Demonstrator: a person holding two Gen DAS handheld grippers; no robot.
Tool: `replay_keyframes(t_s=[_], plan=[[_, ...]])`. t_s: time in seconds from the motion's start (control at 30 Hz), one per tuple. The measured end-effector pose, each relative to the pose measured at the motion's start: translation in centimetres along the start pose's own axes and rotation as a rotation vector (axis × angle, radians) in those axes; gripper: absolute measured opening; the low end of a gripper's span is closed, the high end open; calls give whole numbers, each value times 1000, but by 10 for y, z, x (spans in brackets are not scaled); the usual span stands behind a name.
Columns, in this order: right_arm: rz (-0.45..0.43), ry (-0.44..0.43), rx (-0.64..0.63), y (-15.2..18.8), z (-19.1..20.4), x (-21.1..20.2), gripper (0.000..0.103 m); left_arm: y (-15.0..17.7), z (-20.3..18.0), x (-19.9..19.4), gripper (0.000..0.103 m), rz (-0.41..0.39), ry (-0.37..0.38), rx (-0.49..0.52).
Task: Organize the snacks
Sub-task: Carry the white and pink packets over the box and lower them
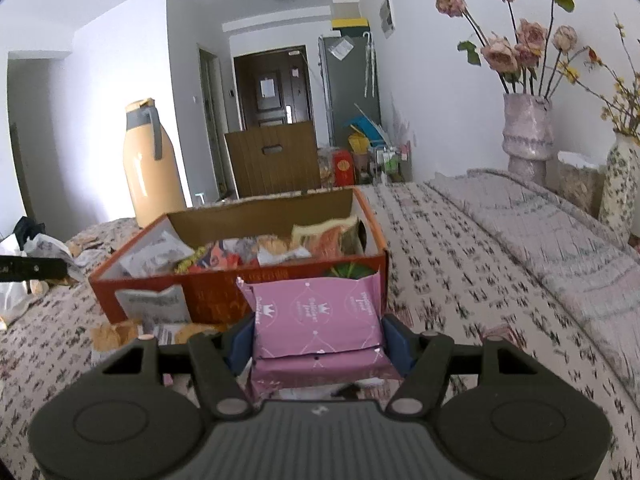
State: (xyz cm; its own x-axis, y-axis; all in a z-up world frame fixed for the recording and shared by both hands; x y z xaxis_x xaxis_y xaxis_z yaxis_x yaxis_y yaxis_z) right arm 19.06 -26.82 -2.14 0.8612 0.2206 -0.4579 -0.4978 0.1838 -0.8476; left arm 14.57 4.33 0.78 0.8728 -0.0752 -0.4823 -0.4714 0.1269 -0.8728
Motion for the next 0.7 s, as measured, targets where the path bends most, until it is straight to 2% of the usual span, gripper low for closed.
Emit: replay_keyframes(t_s=[0.47, 0.7], plan=[[-77, -30, -16, -47, 19, 35, 66, -39, -28, 20, 35, -62, -23, -8], [-90, -36, -22, -71, 29, 65, 66, -55, -36, 43, 35, -60, -46, -7]])
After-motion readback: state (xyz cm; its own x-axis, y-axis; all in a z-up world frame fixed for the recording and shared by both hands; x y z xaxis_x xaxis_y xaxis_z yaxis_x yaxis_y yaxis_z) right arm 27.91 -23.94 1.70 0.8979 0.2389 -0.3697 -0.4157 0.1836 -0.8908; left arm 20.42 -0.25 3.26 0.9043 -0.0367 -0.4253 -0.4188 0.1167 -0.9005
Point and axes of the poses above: each gripper's, at about its wrist camera, not at the fingertips, and x roughly the way its jaws point, z to its left, y to its underside, the point moved 3 cm from there along x, roughly the way its jaws point, and after that the axes turned 8 degrees about x, right-handed, at the moved point
